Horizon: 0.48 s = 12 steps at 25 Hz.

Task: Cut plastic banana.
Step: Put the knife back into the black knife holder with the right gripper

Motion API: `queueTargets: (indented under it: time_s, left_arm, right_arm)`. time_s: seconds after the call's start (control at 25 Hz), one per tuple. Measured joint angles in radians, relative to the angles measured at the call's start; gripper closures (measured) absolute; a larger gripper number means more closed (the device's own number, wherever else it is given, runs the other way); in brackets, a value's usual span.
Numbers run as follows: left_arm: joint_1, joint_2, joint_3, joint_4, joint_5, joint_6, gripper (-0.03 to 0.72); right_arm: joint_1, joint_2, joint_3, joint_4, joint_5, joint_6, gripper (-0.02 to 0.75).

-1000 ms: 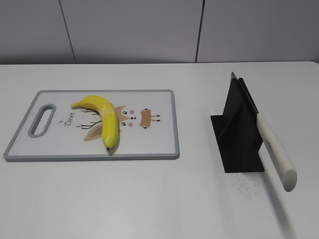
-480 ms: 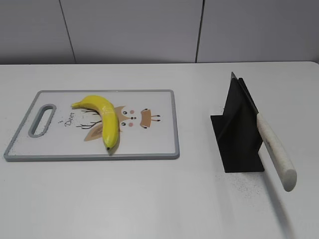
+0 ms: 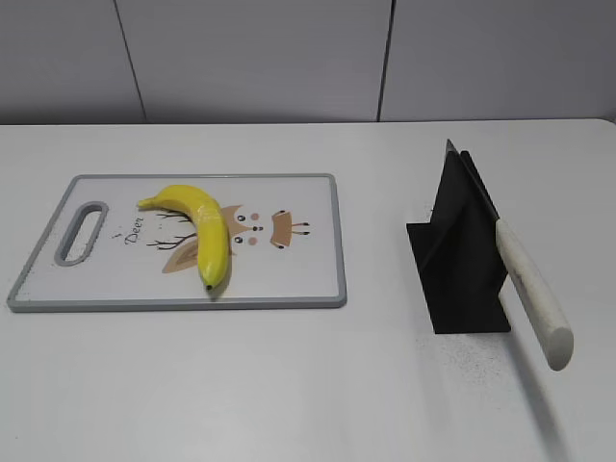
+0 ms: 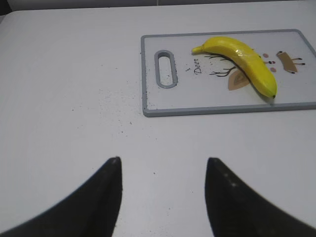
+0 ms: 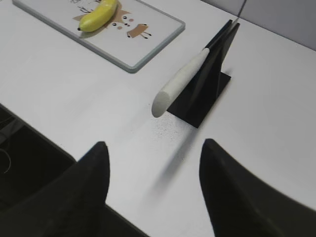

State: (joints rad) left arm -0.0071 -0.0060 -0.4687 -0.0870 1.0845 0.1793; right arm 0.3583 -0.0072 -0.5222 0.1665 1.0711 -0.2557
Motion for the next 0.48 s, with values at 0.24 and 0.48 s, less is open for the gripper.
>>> queueTargets:
  time_s: [0.24, 0.48]
  left_arm:
    - [0.0, 0.0, 0.0, 0.0, 0.0, 0.0, 0.162]
    - [0.0, 0.0, 0.0, 0.0, 0.0, 0.0, 0.172]
  right_arm:
    - [-0.192, 0.0, 0.0, 0.008, 0.0, -0.001, 0.304]
    - [-0.246, 0.0, 0.0, 0.011, -0.001, -0.001, 0.307]
